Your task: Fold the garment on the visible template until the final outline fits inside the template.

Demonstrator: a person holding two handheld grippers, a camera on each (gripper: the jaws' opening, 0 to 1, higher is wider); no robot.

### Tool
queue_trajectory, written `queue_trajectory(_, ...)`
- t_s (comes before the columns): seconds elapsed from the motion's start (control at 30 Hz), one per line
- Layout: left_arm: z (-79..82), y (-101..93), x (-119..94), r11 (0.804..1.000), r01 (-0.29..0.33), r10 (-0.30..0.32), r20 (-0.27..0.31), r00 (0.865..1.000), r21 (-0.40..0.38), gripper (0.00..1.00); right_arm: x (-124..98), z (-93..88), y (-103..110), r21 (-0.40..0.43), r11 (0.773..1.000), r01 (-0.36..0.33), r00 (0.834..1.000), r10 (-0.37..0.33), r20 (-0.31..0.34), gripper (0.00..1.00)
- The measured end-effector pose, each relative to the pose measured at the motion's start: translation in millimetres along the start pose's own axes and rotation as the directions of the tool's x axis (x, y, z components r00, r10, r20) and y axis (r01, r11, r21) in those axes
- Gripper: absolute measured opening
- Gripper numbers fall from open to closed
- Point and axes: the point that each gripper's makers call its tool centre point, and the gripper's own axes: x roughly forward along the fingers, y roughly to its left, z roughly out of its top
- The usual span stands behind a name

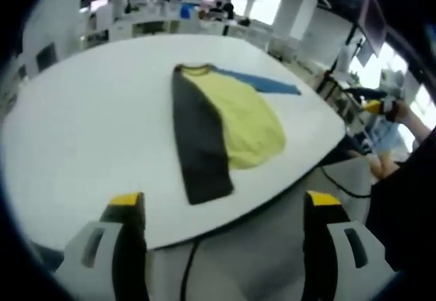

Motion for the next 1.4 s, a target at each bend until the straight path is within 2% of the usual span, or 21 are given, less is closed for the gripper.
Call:
queue_trajectory(0.17, -2.3, -2.6, 5.0, 1.000, 0.008, -0.008, -0.015, 1.000, 0.008, 0.92, 0.7, -7.9, -0.3, -0.034, 0.999, 0.004, 0.999, -0.006, -0.038, 1.00)
queue_trajectory(0.53, -6.1, -4.0, 20.0, 0.999, 0.020, -0.018, -0.048, 0.999, 0.039, 0.86, -1.2, -10.5, -6.8, -0.020, 1.000, 0.015, 0.999, -0.016, -0.038, 1.00)
queue_trajectory(0.9, -14.6, 1.2, 38.5, 0.999, 0.047, -0.046, -0.073, 0.996, 0.014, 0.78, -2.4, -15.9, -10.8, -0.002, 1.000, 0.030, 0.998, -0.030, -0.047, 1.00)
queue_trajectory(1.03, -16.8, 4.6, 44.7, 0.998, 0.058, -0.059, -0.077, 0.995, -0.004, 0.72, -2.0, -16.7, -12.7, 0.002, 0.999, 0.036, 0.998, -0.036, -0.053, 1.00)
queue_trajectory(1.27, -26.2, 9.0, 54.2, 0.998, 0.059, -0.059, -0.111, 0.992, -0.007, 0.68, -0.3, -16.1, -12.4, 0.007, 0.999, 0.037, 0.998, -0.036, -0.060, 1.00)
queue_trajectory(1.4, -30.4, 12.4, 59.1, 0.998, 0.061, -0.064, -0.119, 0.991, -0.030, 0.62, 1.9, -16.6, -14.1, 0.011, 0.999, 0.040, 0.997, -0.039, -0.066, 1.00)
